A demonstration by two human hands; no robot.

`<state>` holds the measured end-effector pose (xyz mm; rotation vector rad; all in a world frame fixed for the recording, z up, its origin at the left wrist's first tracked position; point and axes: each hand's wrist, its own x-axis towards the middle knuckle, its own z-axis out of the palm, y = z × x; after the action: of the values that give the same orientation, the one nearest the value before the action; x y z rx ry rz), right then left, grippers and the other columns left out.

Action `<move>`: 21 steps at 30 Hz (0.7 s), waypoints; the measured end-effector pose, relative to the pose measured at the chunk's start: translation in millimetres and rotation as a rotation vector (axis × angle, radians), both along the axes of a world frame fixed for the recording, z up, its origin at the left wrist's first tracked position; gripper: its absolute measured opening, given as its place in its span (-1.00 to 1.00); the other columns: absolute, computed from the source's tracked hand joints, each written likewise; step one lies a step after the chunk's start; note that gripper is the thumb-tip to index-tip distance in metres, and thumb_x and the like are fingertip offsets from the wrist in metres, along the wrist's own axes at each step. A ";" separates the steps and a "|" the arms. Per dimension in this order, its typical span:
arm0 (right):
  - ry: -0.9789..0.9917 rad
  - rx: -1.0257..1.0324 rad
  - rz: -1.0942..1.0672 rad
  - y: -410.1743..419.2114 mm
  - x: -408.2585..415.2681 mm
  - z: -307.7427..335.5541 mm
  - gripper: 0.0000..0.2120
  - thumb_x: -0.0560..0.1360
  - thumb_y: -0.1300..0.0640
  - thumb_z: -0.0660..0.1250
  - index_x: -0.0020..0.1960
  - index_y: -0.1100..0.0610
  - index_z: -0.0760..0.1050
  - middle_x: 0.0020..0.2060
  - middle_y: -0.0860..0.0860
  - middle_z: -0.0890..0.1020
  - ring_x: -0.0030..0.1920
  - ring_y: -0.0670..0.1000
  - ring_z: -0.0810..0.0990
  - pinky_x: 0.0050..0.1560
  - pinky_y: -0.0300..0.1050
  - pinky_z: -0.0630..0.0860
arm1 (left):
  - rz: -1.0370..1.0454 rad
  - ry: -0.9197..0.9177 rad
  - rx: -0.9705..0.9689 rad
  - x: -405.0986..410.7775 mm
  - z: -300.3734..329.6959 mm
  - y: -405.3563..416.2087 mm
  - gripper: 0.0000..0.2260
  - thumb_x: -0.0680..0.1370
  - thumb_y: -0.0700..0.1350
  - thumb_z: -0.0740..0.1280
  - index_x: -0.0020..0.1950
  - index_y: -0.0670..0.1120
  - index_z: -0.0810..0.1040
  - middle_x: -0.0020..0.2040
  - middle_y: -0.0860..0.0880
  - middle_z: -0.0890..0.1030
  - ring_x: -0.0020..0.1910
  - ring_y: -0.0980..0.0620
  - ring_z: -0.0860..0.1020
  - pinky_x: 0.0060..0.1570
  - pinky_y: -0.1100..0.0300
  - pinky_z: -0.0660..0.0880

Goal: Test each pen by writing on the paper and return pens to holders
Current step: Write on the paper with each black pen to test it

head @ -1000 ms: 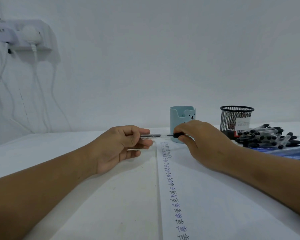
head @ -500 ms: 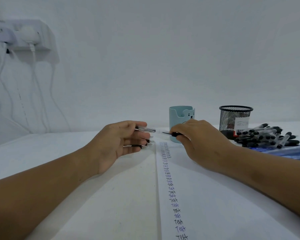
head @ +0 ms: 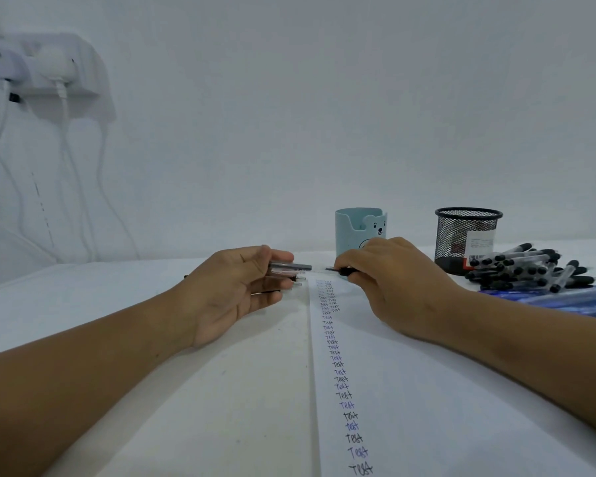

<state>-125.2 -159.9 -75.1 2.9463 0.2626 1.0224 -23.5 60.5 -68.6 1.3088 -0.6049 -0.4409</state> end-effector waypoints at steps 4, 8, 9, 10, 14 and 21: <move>-0.006 -0.041 0.004 -0.1 -0.1 -0.8 -0.80 0.62 0.19 0.24 0.19 0.03 0.54 -0.02 -0.09 0.67 0.09 0.04 0.50 0.15 -0.13 0.27 | 0.016 -0.008 -0.033 -2.9 -1.2 -2.9 -0.73 0.52 -0.05 0.30 0.01 -0.24 0.63 -0.13 -0.16 0.68 -0.25 -0.01 0.64 -0.18 0.18 0.66; 0.008 0.044 -0.051 -4.6 7.2 0.4 -0.80 0.64 0.09 0.18 0.19 -0.10 0.49 -0.02 -0.03 0.63 0.08 0.09 0.52 0.21 -0.05 0.34 | 0.031 -0.001 -0.024 -4.0 2.8 -3.8 -0.62 0.60 0.12 0.21 0.10 -0.14 0.65 -0.02 -0.14 0.71 -0.11 -0.05 0.67 -0.03 0.09 0.66; 0.002 0.092 -0.057 -4.8 8.3 0.8 -0.81 0.63 0.07 0.19 0.17 -0.12 0.49 -0.03 -0.02 0.63 0.05 0.12 0.54 0.17 -0.01 0.40 | 0.032 0.013 -0.028 -3.4 3.7 -2.9 -0.58 0.64 0.16 0.14 0.15 -0.10 0.63 0.04 -0.13 0.71 -0.06 -0.07 0.67 0.01 0.05 0.64; -0.015 0.148 -0.051 -5.1 9.3 0.4 -0.84 0.62 0.07 0.21 0.15 -0.10 0.50 -0.04 -0.03 0.65 0.01 0.11 0.56 0.10 -0.01 0.44 | 0.030 0.024 -0.030 -3.1 4.3 -1.5 -0.55 0.65 0.20 0.09 0.21 -0.07 0.60 0.08 -0.13 0.71 -0.03 -0.09 0.66 0.03 0.03 0.62; -0.053 0.259 -0.003 -4.6 8.5 -2.1 -0.87 0.60 0.13 0.29 0.12 -0.04 0.53 -0.10 -0.16 0.66 -0.11 -0.01 0.55 -0.11 -0.14 0.35 | 0.012 -0.005 0.021 -3.2 3.7 1.5 -0.53 0.65 0.22 0.08 0.30 -0.06 0.56 0.12 -0.14 0.71 -0.01 -0.08 0.65 0.03 0.04 0.59; -0.019 0.103 0.017 -5.8 11.3 -3.1 -0.78 0.62 0.11 0.25 0.22 -0.05 0.56 -0.09 -0.05 0.64 -0.02 0.05 0.52 0.00 -0.08 0.31 | -0.080 0.014 0.020 -1.2 2.7 0.9 -0.64 0.50 0.02 0.33 0.16 -0.19 0.63 0.04 -0.14 0.69 -0.03 -0.07 0.66 -0.11 0.15 0.63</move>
<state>-113.9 -165.7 -78.2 3.0284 0.2430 1.0984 -24.7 61.4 -66.0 1.3027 -0.6448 -0.5226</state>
